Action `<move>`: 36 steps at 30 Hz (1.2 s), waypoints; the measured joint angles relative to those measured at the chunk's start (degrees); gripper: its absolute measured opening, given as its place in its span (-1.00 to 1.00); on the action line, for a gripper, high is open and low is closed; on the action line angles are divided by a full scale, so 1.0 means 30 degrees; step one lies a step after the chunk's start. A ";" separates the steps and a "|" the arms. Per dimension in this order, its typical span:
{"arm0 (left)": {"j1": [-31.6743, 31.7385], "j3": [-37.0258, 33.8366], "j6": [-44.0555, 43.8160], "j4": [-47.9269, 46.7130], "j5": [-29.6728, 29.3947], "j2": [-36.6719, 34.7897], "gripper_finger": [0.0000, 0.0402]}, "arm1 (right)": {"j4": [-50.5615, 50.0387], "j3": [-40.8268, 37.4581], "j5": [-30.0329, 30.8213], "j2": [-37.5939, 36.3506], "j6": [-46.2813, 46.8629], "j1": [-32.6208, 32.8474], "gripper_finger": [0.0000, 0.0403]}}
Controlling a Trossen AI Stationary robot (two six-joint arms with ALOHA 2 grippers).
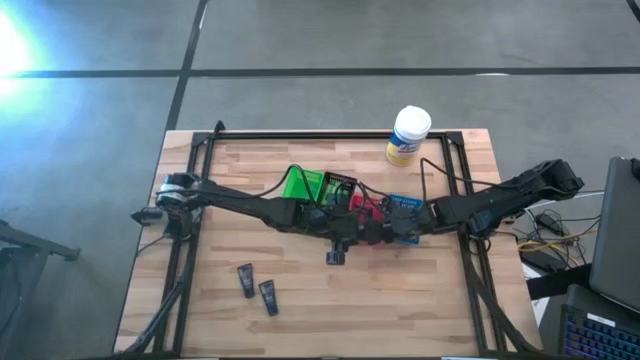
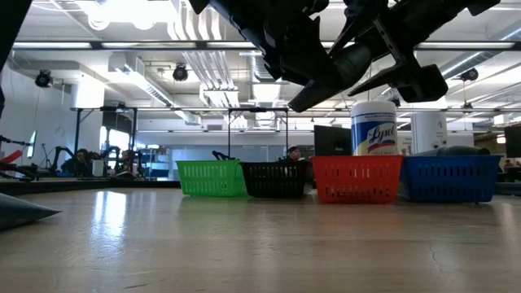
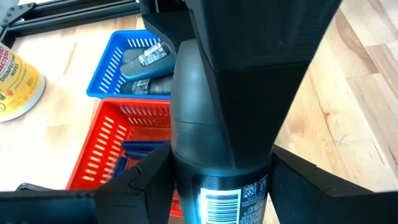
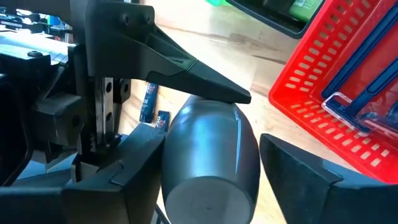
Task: Pick & Place Travel size toiletries
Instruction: Put the deodorant into the blue bin
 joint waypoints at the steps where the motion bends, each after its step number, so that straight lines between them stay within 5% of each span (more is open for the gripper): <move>1: 0.0005 0.0000 0.0000 -0.0002 0.0000 0.0000 0.06 | 0.0039 0.0000 0.0026 0.0046 0.0024 0.0000 0.22; 9: -0.0031 -0.0051 0.0009 -0.0518 0.0078 0.0022 0.06 | 0.1006 0.0015 -0.0370 0.1088 0.0051 0.0015 -0.03; 17: -0.0264 0.0022 -0.0528 -0.1538 -0.0050 -0.0013 0.21 | 0.0974 0.0054 -0.0400 0.1202 -0.0538 0.0006 -0.03; 26: -0.0803 0.0015 -0.1310 -0.3550 -0.1935 -0.0853 0.44 | -0.3116 0.0000 -0.0092 -0.0545 -0.0424 0.0447 -0.03; 36: -0.0833 -0.0354 -0.2059 -0.8522 -0.2565 -0.2356 0.45 | -1.1509 0.0022 0.5402 -0.4256 0.4714 0.3736 -0.03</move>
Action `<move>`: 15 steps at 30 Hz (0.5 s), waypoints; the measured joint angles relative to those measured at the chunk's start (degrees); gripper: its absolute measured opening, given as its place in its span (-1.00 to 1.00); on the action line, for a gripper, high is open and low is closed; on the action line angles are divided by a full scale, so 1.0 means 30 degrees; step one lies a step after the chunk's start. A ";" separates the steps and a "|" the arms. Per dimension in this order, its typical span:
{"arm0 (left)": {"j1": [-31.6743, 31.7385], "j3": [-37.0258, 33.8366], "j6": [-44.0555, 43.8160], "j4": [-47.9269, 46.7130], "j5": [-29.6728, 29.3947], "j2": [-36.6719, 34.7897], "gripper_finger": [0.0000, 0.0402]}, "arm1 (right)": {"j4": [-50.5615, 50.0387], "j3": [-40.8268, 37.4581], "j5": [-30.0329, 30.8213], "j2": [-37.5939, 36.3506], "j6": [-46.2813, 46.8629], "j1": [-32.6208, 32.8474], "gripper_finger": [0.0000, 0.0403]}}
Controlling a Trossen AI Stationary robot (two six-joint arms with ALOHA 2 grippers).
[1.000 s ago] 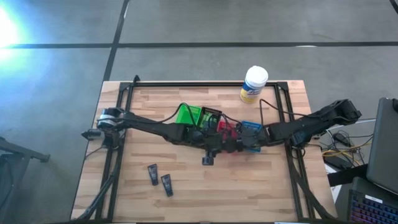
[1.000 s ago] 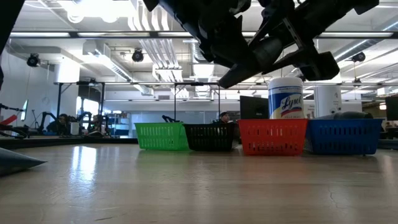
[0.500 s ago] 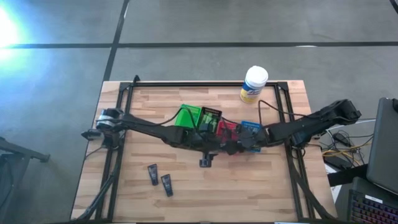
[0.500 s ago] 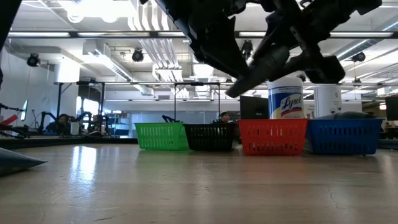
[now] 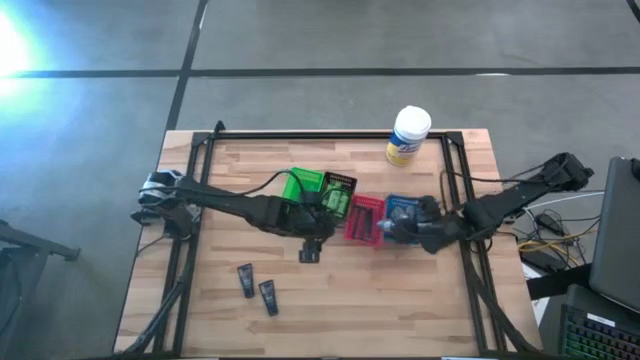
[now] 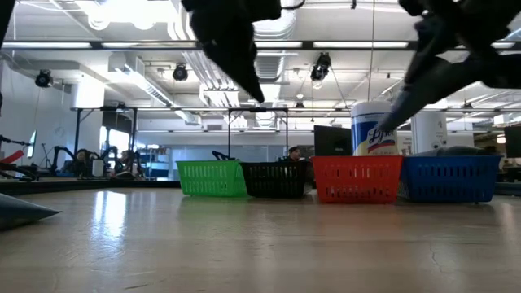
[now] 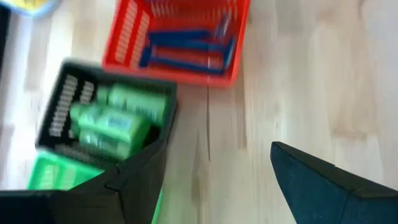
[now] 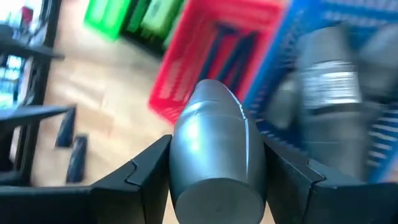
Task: Pick & Place Travel size toiletries
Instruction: Put the deodorant into the blue bin
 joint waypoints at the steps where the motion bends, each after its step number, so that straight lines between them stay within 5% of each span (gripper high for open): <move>1: -0.0015 -0.0240 -0.0206 -0.0176 -0.0009 -0.0120 0.45 | -0.0933 0.0007 0.0589 -0.0256 0.1027 0.0481 -0.03; 5: -0.0112 -0.1498 -0.1333 -0.0142 -0.0005 -0.0613 0.46 | -0.4185 -0.0003 0.2625 -0.0630 0.4599 0.2102 -0.02; 15: -0.0478 -0.5442 -0.4184 0.0723 -0.0006 -0.2597 0.44 | -0.8190 -0.0007 0.3075 0.1495 0.7780 0.2198 -0.03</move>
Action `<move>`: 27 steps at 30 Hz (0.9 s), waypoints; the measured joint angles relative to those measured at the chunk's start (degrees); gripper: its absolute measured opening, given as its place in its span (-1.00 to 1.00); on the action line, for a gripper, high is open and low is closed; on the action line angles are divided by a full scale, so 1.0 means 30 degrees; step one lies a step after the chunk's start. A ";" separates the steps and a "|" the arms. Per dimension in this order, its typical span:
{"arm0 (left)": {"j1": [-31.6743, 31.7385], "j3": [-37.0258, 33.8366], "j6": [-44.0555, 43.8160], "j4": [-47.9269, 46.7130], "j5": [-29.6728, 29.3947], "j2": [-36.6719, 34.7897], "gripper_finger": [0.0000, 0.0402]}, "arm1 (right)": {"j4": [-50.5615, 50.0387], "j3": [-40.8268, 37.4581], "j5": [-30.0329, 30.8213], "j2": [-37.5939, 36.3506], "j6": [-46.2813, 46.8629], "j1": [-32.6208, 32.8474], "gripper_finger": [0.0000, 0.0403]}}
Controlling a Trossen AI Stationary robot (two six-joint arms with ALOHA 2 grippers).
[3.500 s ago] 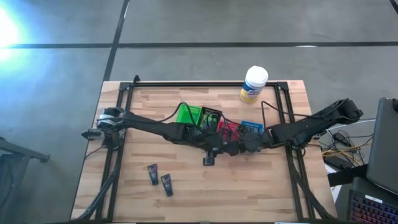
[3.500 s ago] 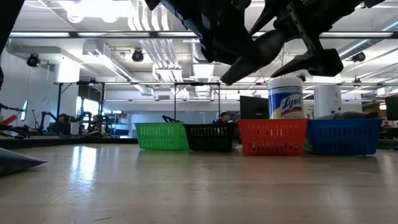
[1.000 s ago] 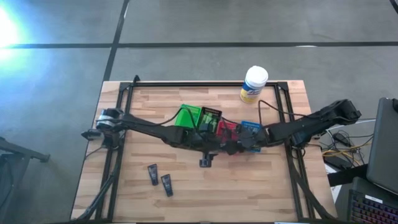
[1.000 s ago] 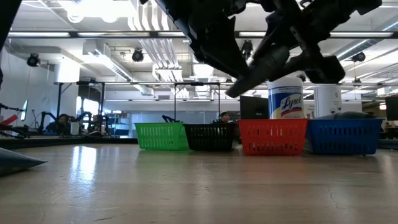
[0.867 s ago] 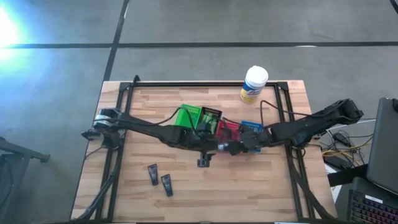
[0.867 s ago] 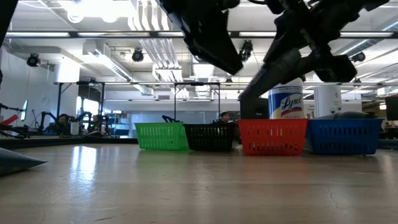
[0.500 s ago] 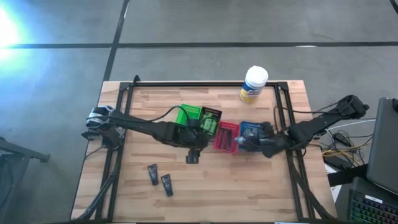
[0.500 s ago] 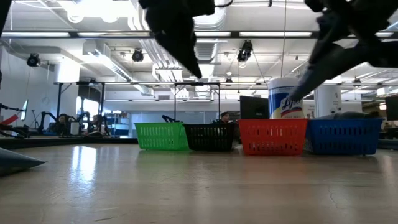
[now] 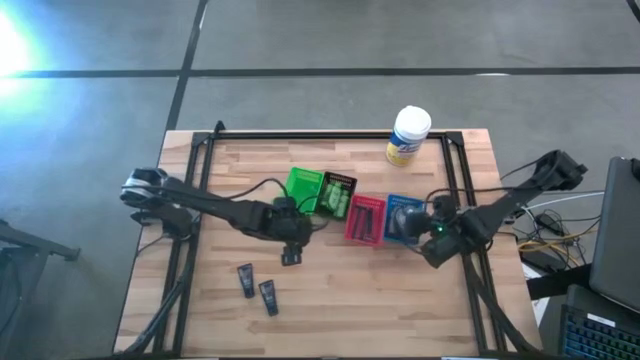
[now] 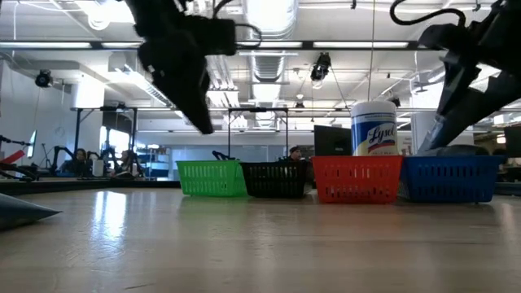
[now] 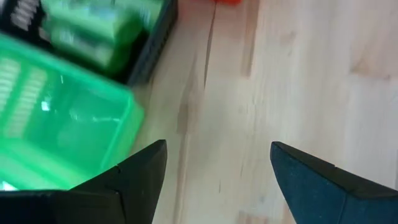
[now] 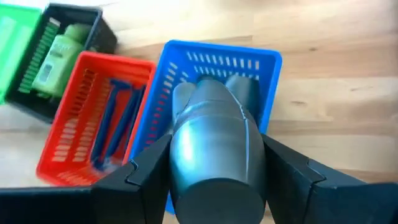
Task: Pick & Place Travel size toiletries
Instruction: Put the deodorant into the blue bin
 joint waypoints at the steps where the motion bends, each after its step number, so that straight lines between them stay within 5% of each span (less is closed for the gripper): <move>1: -0.0048 -0.0439 -0.0298 -0.0006 -0.0001 -0.0228 0.44 | -0.0099 0.0000 0.0182 0.0218 0.0175 -0.0003 -0.03; 15: -0.0726 -0.5071 -0.4427 0.0757 0.0018 -0.4024 0.44 | 0.0424 -0.0286 -0.0146 0.2213 -0.0325 -0.0751 0.02; 27: -0.1679 -0.6123 -0.6327 0.1172 0.0528 -0.5429 0.44 | 0.2339 -0.1121 -0.0726 0.3047 -0.2226 -0.1869 0.34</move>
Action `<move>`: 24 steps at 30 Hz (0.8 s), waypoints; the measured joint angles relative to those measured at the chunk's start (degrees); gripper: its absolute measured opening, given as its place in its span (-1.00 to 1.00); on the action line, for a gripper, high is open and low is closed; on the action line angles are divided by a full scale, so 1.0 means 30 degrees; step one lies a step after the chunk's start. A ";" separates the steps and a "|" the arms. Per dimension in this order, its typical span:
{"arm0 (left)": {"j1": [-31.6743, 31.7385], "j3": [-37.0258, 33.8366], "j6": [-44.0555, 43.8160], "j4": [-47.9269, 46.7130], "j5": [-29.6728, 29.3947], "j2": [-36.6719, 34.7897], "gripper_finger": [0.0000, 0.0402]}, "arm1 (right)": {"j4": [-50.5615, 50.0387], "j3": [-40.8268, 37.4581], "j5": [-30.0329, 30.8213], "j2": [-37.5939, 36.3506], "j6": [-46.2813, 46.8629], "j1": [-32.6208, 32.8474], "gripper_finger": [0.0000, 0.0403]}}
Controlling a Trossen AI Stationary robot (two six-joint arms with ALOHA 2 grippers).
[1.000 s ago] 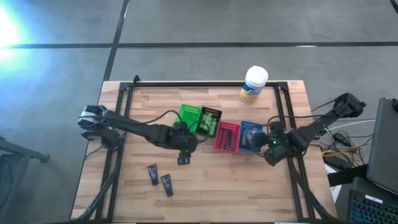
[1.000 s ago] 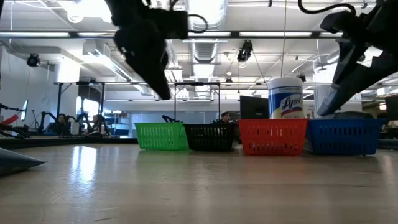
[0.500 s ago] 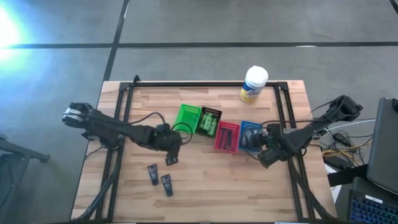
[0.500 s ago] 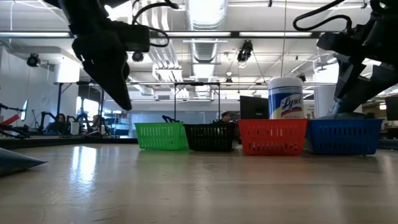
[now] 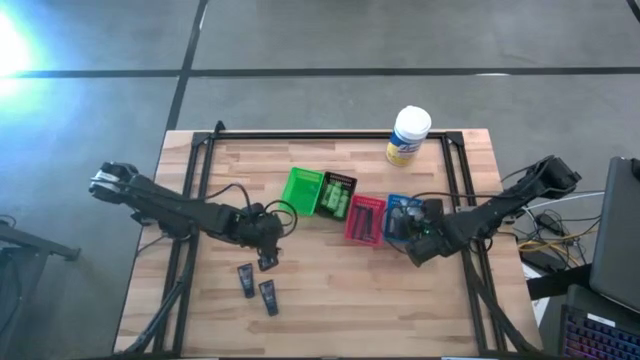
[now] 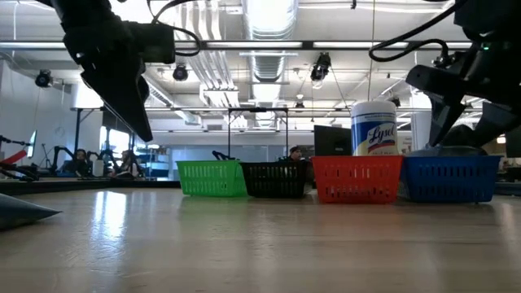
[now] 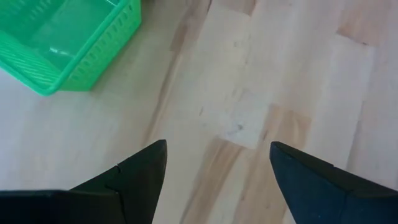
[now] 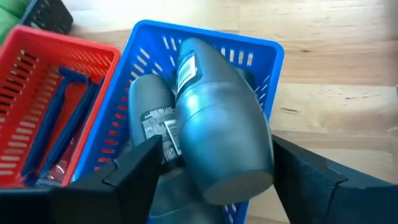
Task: Pick & Place Travel size toiletries
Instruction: Put the deodorant into the blue bin
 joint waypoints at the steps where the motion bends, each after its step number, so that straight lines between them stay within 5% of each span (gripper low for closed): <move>1: -0.0088 0.0000 -0.0102 -0.0011 0.0003 0.0000 0.44 | 0.0015 0.0014 -0.0070 -0.0006 -0.0188 -0.0013 0.38; 17: -0.0905 -0.0007 -0.1484 -0.0019 0.1118 0.0000 0.44 | 0.0210 0.0510 -0.1598 -0.0065 -0.2661 0.0031 0.83; 24: -0.1510 -0.0007 -0.1564 -0.0050 0.6557 0.0000 0.44 | 0.0001 0.0516 -0.1662 -0.0133 -0.2949 0.0031 0.83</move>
